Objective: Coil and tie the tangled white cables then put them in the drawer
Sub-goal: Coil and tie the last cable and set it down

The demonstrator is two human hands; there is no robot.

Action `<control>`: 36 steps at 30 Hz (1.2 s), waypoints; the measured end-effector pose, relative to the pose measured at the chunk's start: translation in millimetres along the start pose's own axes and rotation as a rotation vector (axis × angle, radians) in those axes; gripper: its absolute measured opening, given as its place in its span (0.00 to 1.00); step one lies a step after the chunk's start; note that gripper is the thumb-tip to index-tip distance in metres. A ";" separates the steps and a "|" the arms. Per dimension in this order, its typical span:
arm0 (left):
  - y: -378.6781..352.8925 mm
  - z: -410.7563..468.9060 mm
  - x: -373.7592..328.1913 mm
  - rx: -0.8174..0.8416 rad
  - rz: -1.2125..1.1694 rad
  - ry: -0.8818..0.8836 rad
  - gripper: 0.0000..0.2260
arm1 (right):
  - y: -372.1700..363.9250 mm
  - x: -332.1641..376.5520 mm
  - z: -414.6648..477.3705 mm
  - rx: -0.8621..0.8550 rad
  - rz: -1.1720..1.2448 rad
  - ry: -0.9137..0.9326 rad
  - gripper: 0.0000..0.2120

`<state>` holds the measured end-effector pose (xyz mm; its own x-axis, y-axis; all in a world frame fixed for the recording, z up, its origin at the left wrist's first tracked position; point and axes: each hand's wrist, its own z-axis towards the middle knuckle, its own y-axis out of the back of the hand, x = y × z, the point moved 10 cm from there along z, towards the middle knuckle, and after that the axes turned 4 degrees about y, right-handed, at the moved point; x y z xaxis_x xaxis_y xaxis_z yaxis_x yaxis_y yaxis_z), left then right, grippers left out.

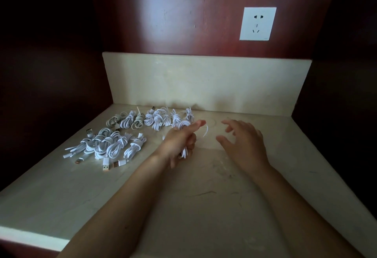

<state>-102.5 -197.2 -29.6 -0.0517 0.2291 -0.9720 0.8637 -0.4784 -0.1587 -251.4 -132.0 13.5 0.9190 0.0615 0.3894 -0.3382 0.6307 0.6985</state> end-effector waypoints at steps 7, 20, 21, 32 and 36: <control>-17.8 -5.2 0.7 0.105 0.112 -0.012 0.12 | -11.3 24.9 -1.9 -0.010 0.431 0.108 0.18; -12.2 -0.1 5.2 0.068 0.383 -0.039 0.16 | 2.3 42.4 0.8 0.003 0.291 0.274 0.07; -13.2 -0.1 6.2 0.074 0.442 -0.036 0.16 | -0.2 42.9 0.1 0.028 0.332 0.271 0.07; -36.0 -13.7 1.3 0.201 0.540 -0.109 0.10 | -17.1 41.6 -2.2 0.212 0.663 0.097 0.11; -38.3 -13.9 -2.3 0.205 0.579 -0.186 0.13 | -24.2 42.8 -3.1 0.264 0.779 0.036 0.10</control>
<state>-128.5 -167.6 -19.0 0.2923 -0.2568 -0.9212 0.6651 -0.6375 0.3888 -203.3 -142.2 11.4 0.4053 0.4339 0.8047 -0.9142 0.1945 0.3556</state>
